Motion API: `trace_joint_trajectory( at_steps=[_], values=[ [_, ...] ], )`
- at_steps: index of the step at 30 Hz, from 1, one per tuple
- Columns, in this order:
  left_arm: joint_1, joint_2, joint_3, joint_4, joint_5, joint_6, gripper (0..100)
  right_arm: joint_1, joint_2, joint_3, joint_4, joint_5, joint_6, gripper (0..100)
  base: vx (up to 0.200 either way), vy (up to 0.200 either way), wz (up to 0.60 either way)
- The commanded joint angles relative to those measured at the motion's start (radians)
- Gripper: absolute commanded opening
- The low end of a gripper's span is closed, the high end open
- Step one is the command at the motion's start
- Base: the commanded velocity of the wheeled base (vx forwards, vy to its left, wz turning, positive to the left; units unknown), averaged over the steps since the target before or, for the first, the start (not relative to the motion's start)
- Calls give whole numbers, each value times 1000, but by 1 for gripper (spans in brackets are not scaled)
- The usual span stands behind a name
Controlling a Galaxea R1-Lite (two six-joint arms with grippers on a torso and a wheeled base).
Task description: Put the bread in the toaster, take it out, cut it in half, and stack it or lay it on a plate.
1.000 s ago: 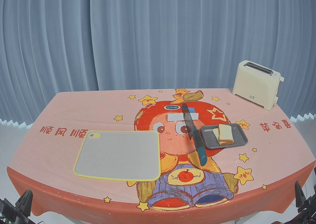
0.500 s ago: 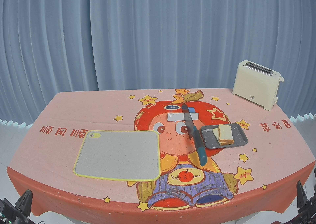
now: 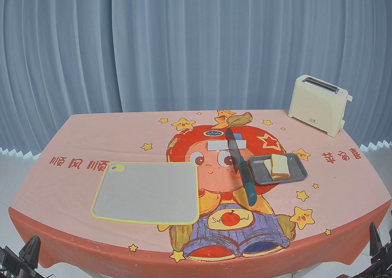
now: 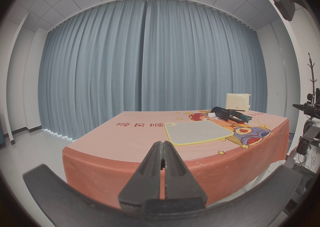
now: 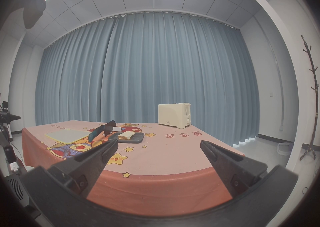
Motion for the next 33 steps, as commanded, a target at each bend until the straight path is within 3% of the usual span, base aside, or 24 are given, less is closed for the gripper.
trace_joint_trajectory(
  at_steps=[1, 11, 16, 33],
  values=[
    [0, 1, 18, -1, 0, 0, 0, 3, -17, 18, -2, 3, 3, 100, 0, 0, 0],
    [0, 0, 18, 1, 5, 1, 0, 3, -17, 18, 0, -5, 17, 100, 0, 0, 0],
    [2, 1, 18, -1, 20, -16, 0, 3, -17, 18, -2, -6, 16, 100, 0, 0, 0],
    [0, 3, 18, -1, 19, -9, 0, 3, -17, 18, -3, -2, 25, 100, 0, 0, 0]
  ],
)
